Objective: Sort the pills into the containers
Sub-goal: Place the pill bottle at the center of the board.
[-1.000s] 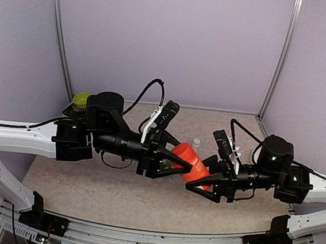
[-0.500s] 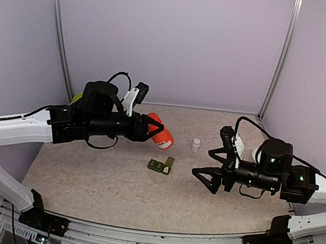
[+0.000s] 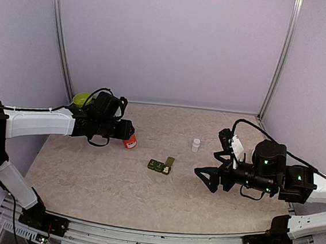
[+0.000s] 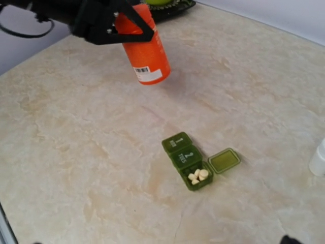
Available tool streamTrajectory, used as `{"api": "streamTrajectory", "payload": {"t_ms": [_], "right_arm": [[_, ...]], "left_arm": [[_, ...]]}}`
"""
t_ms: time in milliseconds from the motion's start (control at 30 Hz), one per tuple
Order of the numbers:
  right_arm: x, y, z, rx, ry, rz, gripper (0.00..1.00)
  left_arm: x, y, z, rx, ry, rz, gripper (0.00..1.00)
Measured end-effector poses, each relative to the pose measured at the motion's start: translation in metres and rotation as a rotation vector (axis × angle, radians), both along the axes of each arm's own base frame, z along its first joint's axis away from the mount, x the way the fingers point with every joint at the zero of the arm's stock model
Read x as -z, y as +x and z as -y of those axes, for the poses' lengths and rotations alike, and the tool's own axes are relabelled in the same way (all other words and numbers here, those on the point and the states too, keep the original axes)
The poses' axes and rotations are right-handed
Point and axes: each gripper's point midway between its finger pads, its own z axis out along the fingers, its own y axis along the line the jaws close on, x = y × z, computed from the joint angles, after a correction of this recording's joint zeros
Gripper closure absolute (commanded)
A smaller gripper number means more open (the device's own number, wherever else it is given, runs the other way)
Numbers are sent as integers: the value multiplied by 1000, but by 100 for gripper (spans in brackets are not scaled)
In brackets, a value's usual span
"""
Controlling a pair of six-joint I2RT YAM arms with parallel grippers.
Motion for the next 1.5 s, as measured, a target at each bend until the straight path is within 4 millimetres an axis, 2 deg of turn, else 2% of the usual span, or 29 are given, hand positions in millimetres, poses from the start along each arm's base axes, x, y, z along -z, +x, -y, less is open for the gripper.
{"api": "streamTrajectory", "payload": {"t_ms": [100, 200, 500, 667, 733, 833, 1000, 1067, 1200, 1267, 1367, 1433, 1500], "right_arm": [[1, 0, 0, 5, -1, -7, 0], [2, 0, 1, 8, 1, -11, 0], [5, 0, 1, 11, -1, -18, 0], [9, 0, 2, 12, -7, -25, 0], [11, 0, 2, 12, -11, -28, 0], [18, 0, 2, 13, -22, -35, 0], [33, 1, -1, 9, -43, -54, 0], [37, 2, -5, -6, -38, -70, 0], [46, 8, -13, -23, -24, -115, 1], [52, 12, -17, -35, -14, -145, 1], [63, 18, -22, -45, -3, -196, 2], [70, 25, -25, -50, 12, -235, 3], [79, 32, -26, -50, 35, -288, 4]], "left_arm": [[24, 16, -22, -72, 63, -30, 62], [41, 23, -32, -105, 116, -44, 62], [72, 36, -44, -166, 210, -46, 62], [80, 48, -56, -213, 224, -37, 62], [80, 53, -62, -234, 219, -30, 58], [79, 60, -71, -260, 213, -23, 46], [79, 65, -76, -276, 211, -14, 13], [78, 66, -75, -281, 196, -13, 3], [67, 63, -71, -277, 167, -2, 1], [52, 58, -67, -267, 144, 22, 1], [20, 45, -51, -227, 90, 78, 1], [-3, 32, -32, -173, 41, 120, 1], [-18, 17, -11, -107, -8, 142, 1]]}}
